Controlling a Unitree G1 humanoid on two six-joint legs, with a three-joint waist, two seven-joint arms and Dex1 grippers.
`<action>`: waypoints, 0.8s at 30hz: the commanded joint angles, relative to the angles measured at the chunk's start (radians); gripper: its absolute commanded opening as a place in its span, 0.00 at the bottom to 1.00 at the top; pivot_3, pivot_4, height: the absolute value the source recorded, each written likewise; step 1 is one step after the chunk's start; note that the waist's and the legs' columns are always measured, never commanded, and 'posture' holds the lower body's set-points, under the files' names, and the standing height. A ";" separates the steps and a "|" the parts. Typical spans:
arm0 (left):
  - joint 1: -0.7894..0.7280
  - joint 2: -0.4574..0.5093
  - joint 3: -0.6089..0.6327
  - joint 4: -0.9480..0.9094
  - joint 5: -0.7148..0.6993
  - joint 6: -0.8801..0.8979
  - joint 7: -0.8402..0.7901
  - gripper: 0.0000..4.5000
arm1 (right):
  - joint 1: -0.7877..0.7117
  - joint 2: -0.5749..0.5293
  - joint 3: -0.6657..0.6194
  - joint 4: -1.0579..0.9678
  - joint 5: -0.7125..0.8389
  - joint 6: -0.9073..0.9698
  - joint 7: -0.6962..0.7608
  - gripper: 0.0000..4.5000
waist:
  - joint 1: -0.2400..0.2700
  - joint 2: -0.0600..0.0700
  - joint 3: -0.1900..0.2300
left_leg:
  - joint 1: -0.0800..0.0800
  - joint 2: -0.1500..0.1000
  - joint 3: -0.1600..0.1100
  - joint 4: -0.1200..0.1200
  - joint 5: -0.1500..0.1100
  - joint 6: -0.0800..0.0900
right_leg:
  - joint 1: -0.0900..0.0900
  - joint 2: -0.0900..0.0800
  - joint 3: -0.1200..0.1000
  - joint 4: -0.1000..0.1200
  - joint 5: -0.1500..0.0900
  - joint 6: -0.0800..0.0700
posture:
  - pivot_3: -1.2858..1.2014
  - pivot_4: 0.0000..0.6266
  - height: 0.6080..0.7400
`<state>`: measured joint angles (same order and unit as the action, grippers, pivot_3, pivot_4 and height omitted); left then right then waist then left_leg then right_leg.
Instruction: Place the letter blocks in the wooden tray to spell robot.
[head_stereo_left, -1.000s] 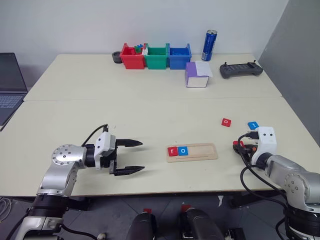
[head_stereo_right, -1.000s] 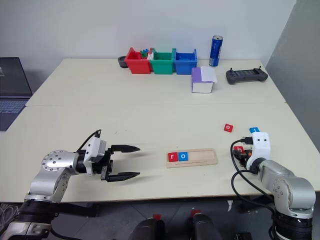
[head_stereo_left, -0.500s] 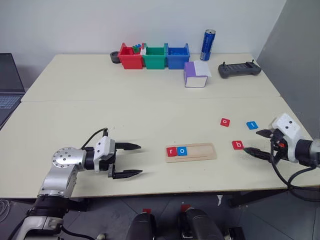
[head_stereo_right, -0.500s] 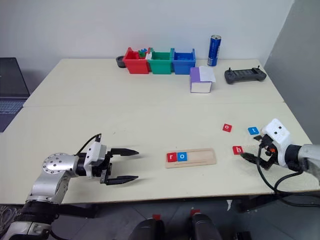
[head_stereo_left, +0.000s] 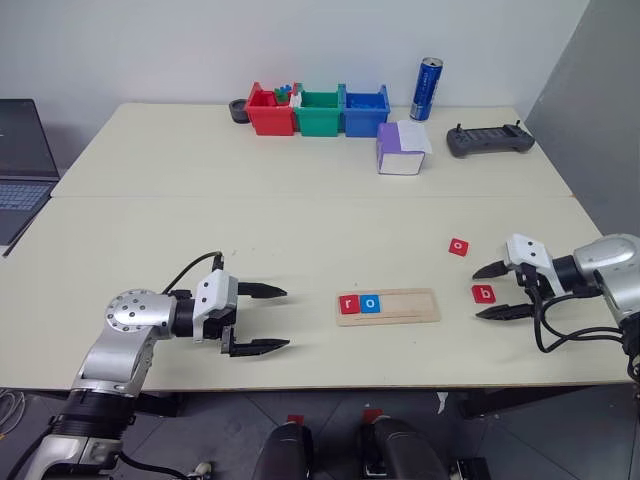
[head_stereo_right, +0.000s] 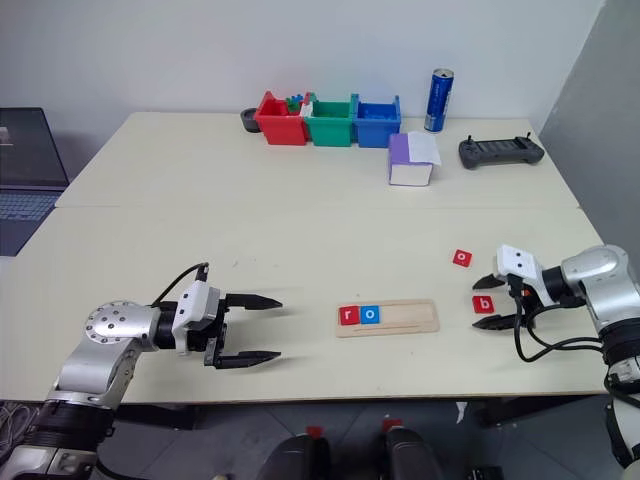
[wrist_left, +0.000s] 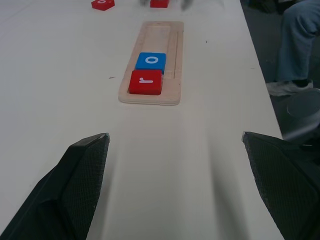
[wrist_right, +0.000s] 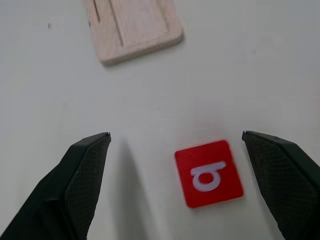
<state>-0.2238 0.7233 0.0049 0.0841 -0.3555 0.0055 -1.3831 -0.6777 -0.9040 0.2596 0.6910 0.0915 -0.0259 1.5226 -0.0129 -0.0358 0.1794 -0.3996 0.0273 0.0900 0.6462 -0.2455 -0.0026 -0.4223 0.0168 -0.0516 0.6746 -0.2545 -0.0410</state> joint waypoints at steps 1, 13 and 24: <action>0.011 0.016 0.028 -0.049 -0.021 0.008 0.021 1.00 | -0.058 0.011 0.007 0.094 -0.039 -0.072 0.077 1.00 | 0.002 0.000 0.000 | 0.000 0.000 0.000 0.000 0.000 0.000 | 0.000 0.000 0.000 0.000 0.000 0.000 | 0.52 0.24 1.00; 0.039 0.022 0.038 -0.073 -0.018 0.004 0.053 1.00 | -0.133 0.067 0.051 0.318 -0.177 -0.208 0.057 0.56 | 0.005 0.000 0.000 | 0.005 0.001 0.001 0.000 0.000 0.000 | 0.002 0.000 0.001 0.004 0.000 -0.001 | 0.52 0.24 1.00; 0.033 0.043 0.029 -0.052 0.003 -0.017 0.038 1.00 | -0.049 -0.008 0.020 -0.416 0.144 0.137 0.092 0.33 | 0.004 0.004 0.001 | 0.003 0.001 0.001 0.000 0.000 0.000 | 0.000 0.000 0.001 0.006 0.000 -0.001 | 0.52 0.24 1.00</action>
<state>-0.1855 0.7544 0.0247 0.0452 -0.3498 0.0076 -1.3434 -0.7418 -0.9008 0.2879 0.4631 0.1677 0.0380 1.5410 -0.0091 -0.0318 0.1806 -0.3959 0.0286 0.0910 0.6459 -0.2451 -0.0030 -0.4225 0.0172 -0.0510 0.6802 -0.2549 -0.0419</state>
